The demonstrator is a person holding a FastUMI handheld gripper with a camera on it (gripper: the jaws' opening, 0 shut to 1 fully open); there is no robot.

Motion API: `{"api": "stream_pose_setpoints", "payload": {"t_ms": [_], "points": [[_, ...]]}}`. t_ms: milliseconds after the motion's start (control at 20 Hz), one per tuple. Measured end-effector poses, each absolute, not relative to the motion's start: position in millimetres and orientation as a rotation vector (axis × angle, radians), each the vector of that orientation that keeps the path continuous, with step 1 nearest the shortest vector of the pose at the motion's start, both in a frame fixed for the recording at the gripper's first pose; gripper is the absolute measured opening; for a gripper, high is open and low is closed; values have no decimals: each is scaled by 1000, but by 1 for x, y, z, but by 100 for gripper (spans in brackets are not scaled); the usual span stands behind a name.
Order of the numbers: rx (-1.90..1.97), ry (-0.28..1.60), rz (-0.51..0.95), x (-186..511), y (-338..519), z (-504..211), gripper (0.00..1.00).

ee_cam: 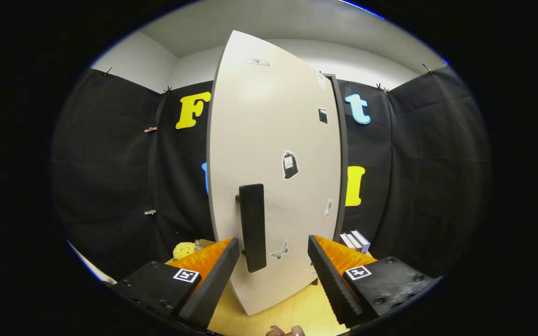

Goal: Open the shoe cabinet door, grab the shoes and put them into the shoe cabinet, then close the shoe cabinet door.

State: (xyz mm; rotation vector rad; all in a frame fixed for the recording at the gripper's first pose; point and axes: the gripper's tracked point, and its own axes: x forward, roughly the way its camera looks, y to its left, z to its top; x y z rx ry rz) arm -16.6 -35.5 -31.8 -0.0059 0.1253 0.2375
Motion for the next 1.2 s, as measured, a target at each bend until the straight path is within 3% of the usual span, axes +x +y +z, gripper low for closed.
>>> {"api": "stream_pose_setpoints", "payload": {"t_ms": [1200], "points": [[-62,57,264,-20,47,-21,98]]}}
